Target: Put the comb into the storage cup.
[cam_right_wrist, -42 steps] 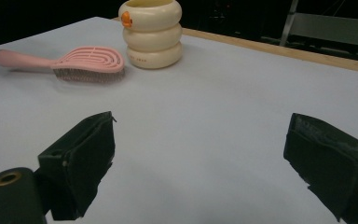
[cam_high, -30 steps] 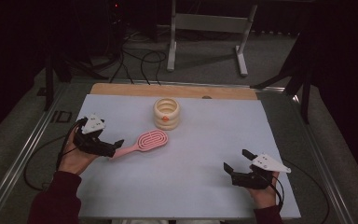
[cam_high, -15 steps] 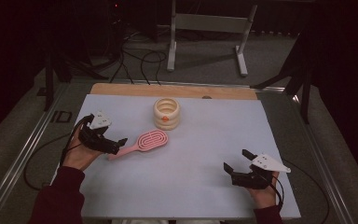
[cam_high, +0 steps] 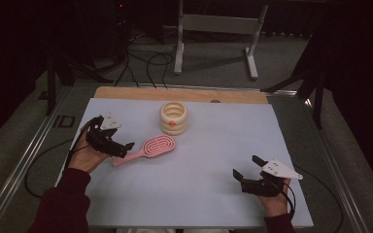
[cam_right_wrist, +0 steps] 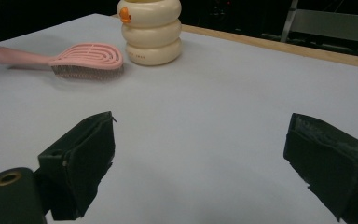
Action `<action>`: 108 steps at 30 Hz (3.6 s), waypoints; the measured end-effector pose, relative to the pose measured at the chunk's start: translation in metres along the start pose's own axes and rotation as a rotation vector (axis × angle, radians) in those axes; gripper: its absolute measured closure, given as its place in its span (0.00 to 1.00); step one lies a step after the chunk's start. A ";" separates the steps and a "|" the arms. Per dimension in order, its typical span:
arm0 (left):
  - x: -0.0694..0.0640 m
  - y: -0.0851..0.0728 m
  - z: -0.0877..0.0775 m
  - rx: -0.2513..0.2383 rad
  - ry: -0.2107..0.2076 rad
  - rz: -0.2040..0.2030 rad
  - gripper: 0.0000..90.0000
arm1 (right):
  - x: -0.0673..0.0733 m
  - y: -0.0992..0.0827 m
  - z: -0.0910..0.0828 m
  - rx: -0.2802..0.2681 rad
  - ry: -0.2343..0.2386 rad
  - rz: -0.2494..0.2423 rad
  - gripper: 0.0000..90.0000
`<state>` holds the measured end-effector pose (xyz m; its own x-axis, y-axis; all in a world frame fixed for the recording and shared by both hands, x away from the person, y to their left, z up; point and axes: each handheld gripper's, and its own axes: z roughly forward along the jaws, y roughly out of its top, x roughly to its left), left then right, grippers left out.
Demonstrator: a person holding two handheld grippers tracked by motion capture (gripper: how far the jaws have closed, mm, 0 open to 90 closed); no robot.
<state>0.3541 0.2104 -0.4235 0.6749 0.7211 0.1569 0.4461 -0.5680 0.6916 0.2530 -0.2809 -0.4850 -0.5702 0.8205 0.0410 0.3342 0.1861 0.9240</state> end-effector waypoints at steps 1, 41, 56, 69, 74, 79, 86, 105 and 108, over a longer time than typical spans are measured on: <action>0.000 0.000 0.000 0.000 0.000 0.000 0.00 | 0.000 0.000 0.000 0.000 -0.001 0.001 0.10; -0.004 0.006 0.029 0.060 -0.054 -0.002 0.00 | -0.001 0.000 0.000 0.000 0.001 0.003 0.10; -0.010 0.003 0.049 0.169 -0.108 0.013 0.00 | -0.001 -0.001 0.000 0.005 0.005 0.001 0.10; -0.014 0.001 0.063 0.268 -0.160 0.031 0.01 | -0.001 -0.001 0.001 0.007 0.005 0.000 0.10; -0.016 0.000 0.067 0.309 -0.171 0.041 0.03 | -0.001 -0.002 0.002 0.011 0.006 0.000 0.10; -0.018 0.000 0.071 0.326 -0.182 0.045 0.05 | -0.001 -0.002 0.002 0.015 0.009 0.001 0.10; -0.022 -0.001 0.078 0.390 -0.185 0.076 0.11 | 0.000 -0.002 0.003 0.019 0.010 0.000 0.10; -0.033 0.006 0.093 0.513 -0.194 0.124 0.60 | 0.000 -0.003 0.004 0.029 0.013 -0.001 0.10; -0.032 0.007 0.093 0.508 -0.186 0.118 0.64 | -0.001 -0.003 0.004 0.031 0.012 -0.001 0.10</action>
<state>0.3901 0.1465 -0.4896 0.8092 0.5851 0.0533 0.5580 -0.7937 0.2422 0.2554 -0.2797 -0.4891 -0.5792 0.8140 0.0443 0.3561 0.2037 0.9120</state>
